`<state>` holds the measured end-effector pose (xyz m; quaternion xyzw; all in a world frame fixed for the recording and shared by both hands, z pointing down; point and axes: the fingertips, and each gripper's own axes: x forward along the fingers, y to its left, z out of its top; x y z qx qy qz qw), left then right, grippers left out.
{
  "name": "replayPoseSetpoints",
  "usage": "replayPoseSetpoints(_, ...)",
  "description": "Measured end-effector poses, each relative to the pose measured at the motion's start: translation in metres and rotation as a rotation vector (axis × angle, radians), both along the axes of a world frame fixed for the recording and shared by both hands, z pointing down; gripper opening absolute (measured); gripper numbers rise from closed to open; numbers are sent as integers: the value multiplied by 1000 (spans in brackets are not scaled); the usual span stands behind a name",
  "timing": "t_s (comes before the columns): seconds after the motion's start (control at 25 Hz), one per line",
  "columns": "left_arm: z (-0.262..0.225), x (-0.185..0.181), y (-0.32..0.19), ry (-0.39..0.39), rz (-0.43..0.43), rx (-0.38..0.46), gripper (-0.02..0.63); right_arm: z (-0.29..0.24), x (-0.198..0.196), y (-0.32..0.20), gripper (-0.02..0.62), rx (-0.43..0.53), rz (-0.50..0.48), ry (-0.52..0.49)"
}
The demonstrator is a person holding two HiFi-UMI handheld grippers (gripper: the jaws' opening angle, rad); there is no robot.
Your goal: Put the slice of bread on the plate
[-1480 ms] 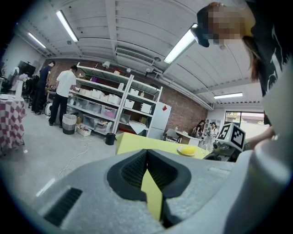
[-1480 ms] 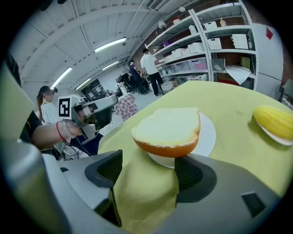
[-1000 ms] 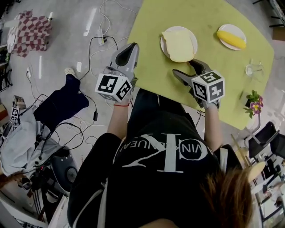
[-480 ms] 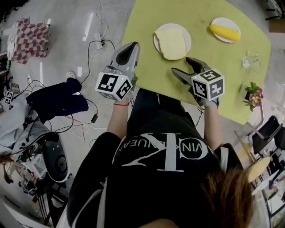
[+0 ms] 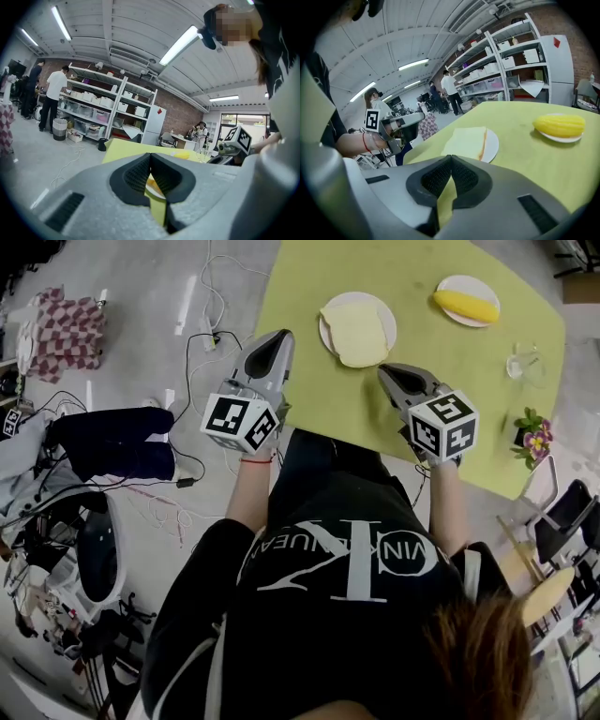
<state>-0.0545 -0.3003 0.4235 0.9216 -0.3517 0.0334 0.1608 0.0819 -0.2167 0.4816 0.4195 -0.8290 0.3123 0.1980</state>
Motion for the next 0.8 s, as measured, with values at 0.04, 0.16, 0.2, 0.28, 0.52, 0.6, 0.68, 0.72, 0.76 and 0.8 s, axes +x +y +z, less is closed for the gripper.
replayPoseSetpoints(0.04, -1, 1, -1, 2, 1, 3, 11, -3, 2, -2, 2, 17, 10, -3)
replayPoseSetpoints(0.16, -6, 2, -2, 8, -6, 8, 11, -14, 8, -8, 2, 62, 43, -13)
replayPoseSetpoints(0.2, -8, 2, -2, 9, -7, 11, 11, -18, 10, -10, 2, 76, 55, -17)
replayPoseSetpoints(0.28, -12, 2, -5, 12, -9, 20, 11, -25, 13, -15, 2, 105, 78, -26)
replayPoseSetpoints(0.52, -23, 3, -4, 19, -20, 46, 11, -45, 23, -21, 2, 205, 113, -40)
replayPoseSetpoints(0.6, -28, 3, -4, 21, -28, 57, 11, -51, 27, -24, 2, 228, 122, -34)
replayPoseSetpoints(0.68, -31, 2, -6, 21, -33, 68, 11, -55, 28, -28, 2, 250, 128, -31)
replayPoseSetpoints(0.72, -32, 1, -7, 20, -33, 73, 11, -56, 28, -29, 2, 261, 130, -31)
replayPoseSetpoints(0.76, -34, 1, -7, 18, -31, 78, 11, -58, 29, -31, 2, 271, 133, -31)
replayPoseSetpoints(0.8, -35, 1, -7, 16, -31, 83, 11, -60, 31, -32, 2, 282, 136, -31)
